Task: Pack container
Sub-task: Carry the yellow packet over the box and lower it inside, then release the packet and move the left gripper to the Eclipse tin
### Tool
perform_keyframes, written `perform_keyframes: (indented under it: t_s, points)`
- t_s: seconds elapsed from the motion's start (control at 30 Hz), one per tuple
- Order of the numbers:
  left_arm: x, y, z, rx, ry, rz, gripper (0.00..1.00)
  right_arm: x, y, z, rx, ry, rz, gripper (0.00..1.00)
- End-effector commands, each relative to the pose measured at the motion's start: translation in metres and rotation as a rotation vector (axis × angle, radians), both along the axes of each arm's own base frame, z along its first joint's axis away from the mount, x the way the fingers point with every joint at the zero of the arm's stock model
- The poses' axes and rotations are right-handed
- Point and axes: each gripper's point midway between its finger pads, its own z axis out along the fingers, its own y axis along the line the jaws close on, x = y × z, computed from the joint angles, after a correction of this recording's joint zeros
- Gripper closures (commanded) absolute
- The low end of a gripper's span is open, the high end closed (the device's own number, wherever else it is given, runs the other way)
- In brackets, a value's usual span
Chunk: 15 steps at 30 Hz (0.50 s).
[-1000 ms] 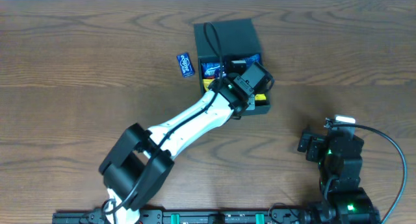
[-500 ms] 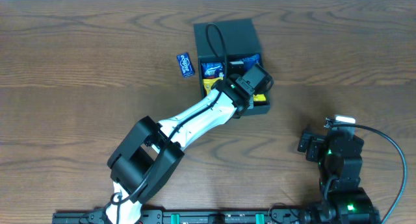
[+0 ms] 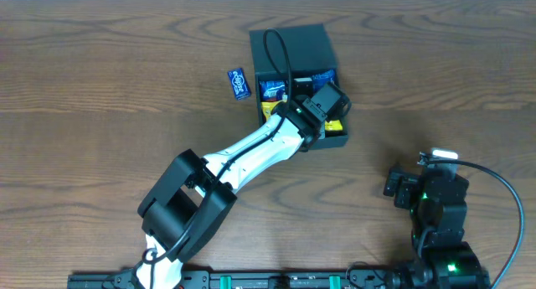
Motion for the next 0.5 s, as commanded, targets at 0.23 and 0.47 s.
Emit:
perform_keyframes:
  t_s: [0.23, 0.47]
  points:
    - [0.000, 0.001, -0.017, -0.020, 0.018, 0.017, 0.61, -0.001, -0.002, -0.001, 0.005, 0.000, -0.017, 0.01]
    - [-0.001, 0.004, -0.016, -0.008, 0.022, 0.019, 0.44, -0.001, -0.002, -0.001, 0.005, 0.000, -0.017, 0.01]
